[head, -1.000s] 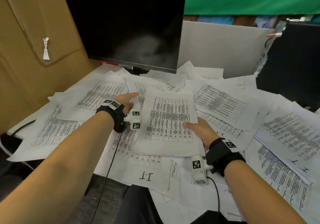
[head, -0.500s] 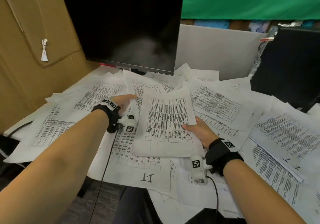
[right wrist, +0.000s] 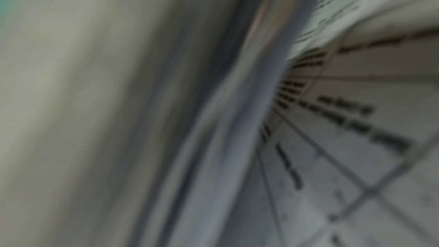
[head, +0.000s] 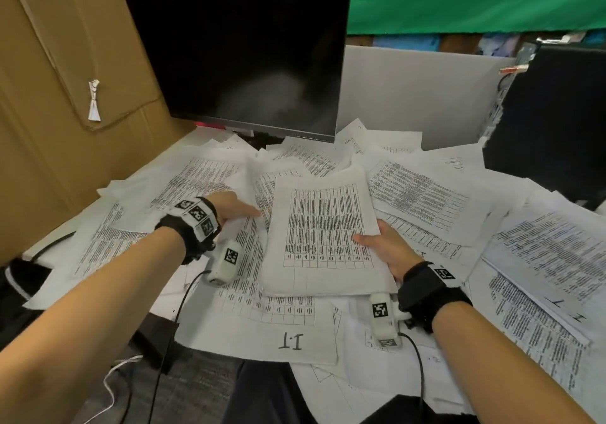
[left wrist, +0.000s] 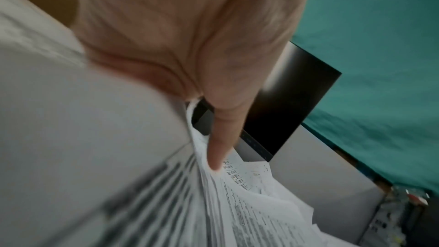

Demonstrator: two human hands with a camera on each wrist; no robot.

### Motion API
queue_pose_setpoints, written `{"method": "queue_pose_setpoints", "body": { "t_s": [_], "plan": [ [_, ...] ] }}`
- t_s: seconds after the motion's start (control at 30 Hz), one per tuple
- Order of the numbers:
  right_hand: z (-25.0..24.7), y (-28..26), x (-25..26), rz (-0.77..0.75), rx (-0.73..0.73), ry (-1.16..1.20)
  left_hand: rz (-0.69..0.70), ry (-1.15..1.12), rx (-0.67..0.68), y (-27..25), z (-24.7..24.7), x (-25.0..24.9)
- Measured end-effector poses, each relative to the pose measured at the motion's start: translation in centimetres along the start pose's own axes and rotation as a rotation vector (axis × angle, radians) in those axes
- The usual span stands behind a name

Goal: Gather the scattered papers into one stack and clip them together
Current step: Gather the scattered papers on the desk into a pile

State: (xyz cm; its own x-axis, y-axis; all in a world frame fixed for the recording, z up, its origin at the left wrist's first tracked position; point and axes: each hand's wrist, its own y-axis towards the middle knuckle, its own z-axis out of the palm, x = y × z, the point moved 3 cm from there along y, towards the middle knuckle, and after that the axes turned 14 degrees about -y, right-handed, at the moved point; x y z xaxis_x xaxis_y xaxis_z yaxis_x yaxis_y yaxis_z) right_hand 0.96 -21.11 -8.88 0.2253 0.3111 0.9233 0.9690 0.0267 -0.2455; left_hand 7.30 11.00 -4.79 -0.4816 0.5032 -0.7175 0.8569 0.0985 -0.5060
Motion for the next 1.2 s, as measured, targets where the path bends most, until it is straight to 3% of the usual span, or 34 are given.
{"method": "queue_pose_setpoints", "body": {
  "t_s": [0.07, 0.2, 0.4, 0.53, 0.67, 0.83, 0.87, 1.0, 1.2],
  "plan": [
    [0.0, 0.1, -0.1, -0.007, 0.0, -0.01, 0.088, -0.1, -0.082, -0.8, 0.3, 0.2],
    [0.1, 0.0, -0.1, -0.016, 0.008, -0.004, 0.397, -0.172, -0.343, -3.4, -0.4, -1.6],
    [0.2, -0.2, 0.1, 0.008, -0.013, -0.035, 0.922, 0.085, -0.58, -11.9, -4.0, -8.5],
    [0.2, -1.3, 1.5, 0.039, 0.009, -0.158, 1.254, 0.227, -0.625, -19.0, -6.0, -12.6],
    [-1.1, -2.8, 6.5, -0.1, -0.171, -0.395, 1.277, 0.11, -0.502, -21.2, -6.5, -13.8],
    [-1.0, -3.3, 10.3, -0.209, 0.007, 0.047, 1.137, -0.076, -0.188, -18.5, -4.5, -14.3],
    [-1.0, -2.9, 10.2, -0.209, 0.009, 0.102, 1.131, -0.045, -0.223, -17.9, -4.6, -14.1],
    [-0.9, -1.2, 6.5, -0.135, 0.092, -0.01, 1.256, 0.078, -0.698, -18.4, -7.4, -14.2],
    [0.7, -1.1, 3.0, -0.012, 0.118, -0.357, 1.372, -0.033, -0.945, -19.6, -8.6, -16.1]
  ]
}}
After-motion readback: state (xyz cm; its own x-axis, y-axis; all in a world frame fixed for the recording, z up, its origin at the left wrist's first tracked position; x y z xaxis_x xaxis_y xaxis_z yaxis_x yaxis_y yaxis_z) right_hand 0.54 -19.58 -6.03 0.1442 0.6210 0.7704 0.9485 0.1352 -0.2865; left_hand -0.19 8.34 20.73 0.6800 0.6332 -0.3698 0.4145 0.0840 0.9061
